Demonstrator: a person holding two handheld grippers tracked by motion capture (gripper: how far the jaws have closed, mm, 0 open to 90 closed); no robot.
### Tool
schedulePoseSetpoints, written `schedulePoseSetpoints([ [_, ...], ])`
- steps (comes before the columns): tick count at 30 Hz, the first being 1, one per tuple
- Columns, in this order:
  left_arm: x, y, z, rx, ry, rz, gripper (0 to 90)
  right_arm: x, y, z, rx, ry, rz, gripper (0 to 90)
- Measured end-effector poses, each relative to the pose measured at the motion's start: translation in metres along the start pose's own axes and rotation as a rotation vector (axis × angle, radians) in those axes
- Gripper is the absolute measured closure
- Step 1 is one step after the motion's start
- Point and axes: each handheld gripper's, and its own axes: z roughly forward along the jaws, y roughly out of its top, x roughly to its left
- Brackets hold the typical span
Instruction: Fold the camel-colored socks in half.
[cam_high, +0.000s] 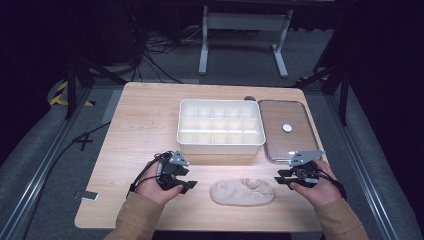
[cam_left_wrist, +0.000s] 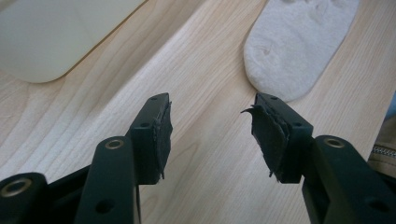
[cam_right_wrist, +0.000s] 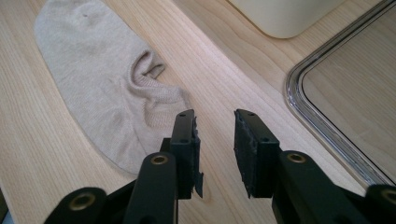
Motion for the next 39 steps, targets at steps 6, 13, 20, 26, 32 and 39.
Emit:
schedulePoseSetpoints([
  [6,-0.001,0.002,-0.004,-0.024,-0.026,-0.010,53.1,0.001,0.000,0.000,-0.002,0.004,-0.003,68.7],
  [13,-0.002,0.003,-0.004,-0.013,-0.036,-0.002,54.3,0.002,0.000,0.000,-0.002,0.006,-0.005,69.9],
  [20,-0.004,0.004,-0.005,-0.025,-0.040,0.010,55.6,0.003,0.000,-0.001,-0.002,0.017,-0.005,73.9],
  [26,-0.006,0.005,-0.005,-0.030,-0.049,0.019,56.4,0.006,0.002,0.000,0.002,0.036,-0.019,77.9],
  [32,-0.007,0.006,-0.003,-0.032,-0.054,0.018,56.4,0.013,0.006,0.005,0.001,0.065,-0.037,81.0],
  [39,-0.013,0.009,0.002,-0.022,-0.060,0.033,57.0,0.026,0.010,0.018,0.031,0.099,-0.073,89.4],
])
